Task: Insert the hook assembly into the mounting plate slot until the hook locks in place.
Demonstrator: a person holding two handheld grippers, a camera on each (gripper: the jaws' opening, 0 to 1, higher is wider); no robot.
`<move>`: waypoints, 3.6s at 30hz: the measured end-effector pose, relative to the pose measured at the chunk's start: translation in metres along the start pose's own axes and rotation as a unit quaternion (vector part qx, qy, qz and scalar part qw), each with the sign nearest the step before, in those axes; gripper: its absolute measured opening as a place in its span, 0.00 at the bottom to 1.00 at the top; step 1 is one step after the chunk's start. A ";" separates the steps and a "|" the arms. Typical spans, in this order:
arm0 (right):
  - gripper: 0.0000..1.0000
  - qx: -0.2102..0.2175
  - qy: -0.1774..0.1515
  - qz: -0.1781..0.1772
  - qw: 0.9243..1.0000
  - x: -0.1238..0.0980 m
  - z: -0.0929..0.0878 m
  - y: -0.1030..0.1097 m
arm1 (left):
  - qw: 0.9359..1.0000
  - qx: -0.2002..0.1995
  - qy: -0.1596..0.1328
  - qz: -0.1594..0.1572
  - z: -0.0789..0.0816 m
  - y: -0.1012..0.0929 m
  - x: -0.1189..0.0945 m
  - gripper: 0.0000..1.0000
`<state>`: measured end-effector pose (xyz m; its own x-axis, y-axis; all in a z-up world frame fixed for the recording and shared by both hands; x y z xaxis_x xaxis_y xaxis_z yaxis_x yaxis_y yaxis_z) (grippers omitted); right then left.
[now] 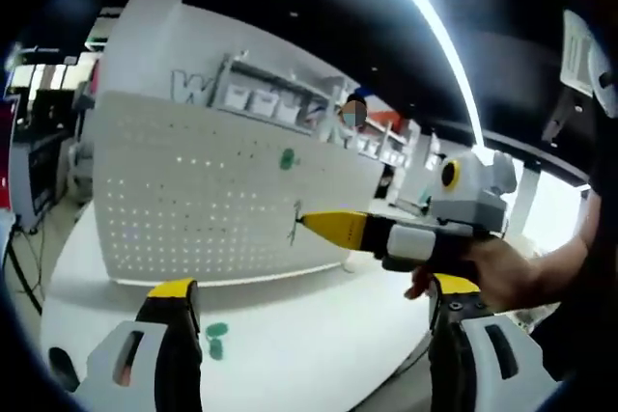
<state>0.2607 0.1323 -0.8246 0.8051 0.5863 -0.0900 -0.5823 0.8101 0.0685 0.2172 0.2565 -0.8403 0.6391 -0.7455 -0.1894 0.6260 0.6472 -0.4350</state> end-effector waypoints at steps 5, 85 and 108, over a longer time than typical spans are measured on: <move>0.00 -0.008 -0.006 -0.031 0.999 0.009 0.003 -0.016 | 1.000 0.005 0.003 0.002 -0.002 0.003 0.001 1.00; 0.00 -0.023 -0.090 -0.316 0.944 0.038 0.036 -0.228 | 0.997 -0.020 0.038 0.061 -0.009 0.054 0.011 0.91; 0.07 -0.049 -0.055 -0.320 0.944 0.044 0.034 -0.228 | 0.997 -0.024 0.043 0.067 -0.014 0.055 0.005 0.91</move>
<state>0.4324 -0.0271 -0.8101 0.9995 -0.0237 0.0226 0.0250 0.9980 -0.0574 0.2492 0.2861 -0.8774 0.6744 -0.6644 -0.3221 0.5133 0.7355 -0.4423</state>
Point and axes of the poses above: the point that each gripper's makers call its tool centre point, and the gripper's own axes: x roughly forward along the fingers, y roughly to its left, z roughly out of its top, the point moved 7 cm from there along -x, roughly backward along the fingers, and after that the axes turned 8 degrees about -x, right-handed, at the moved point
